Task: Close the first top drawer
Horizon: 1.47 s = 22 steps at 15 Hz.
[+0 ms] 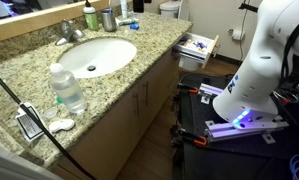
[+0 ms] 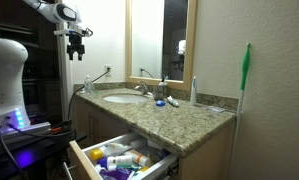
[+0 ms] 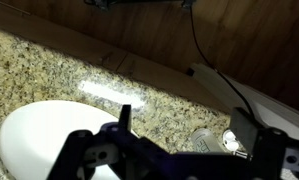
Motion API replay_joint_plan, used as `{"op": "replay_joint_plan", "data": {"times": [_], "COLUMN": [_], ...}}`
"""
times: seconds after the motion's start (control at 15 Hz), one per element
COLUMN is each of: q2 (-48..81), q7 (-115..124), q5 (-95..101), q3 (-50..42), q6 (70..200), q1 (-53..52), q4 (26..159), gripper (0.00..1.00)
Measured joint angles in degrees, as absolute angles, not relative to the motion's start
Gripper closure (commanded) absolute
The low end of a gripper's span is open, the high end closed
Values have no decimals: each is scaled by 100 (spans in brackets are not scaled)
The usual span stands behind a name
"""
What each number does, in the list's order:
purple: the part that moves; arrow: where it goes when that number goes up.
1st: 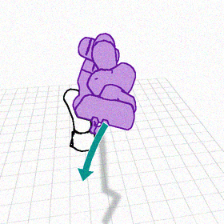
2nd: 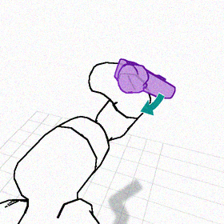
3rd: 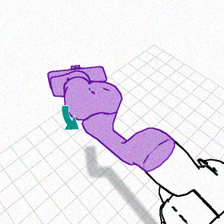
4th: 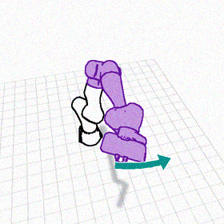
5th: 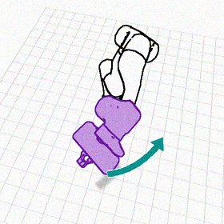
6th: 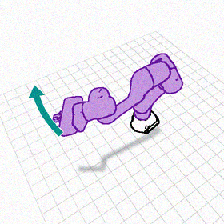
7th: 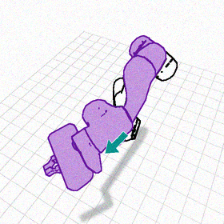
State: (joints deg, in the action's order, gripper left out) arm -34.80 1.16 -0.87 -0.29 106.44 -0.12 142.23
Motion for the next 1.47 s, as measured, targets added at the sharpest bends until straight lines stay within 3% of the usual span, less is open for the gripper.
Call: {"op": "replay_joint_plan", "data": {"times": [0.4,0.87,1.13,1.47], "q2": [-3418,-2490,-2171,-2191], "q7": [462,546,630,893], "q5": [-89,217,309,336], "q3": [-125,-1422,-1965,-1905], "q6": [11147,11707,11218,11028], "q1": [114,1452,2046,2035], "q4": [14136,13488,12954,12782], "gripper": [0,0,0,0]}}
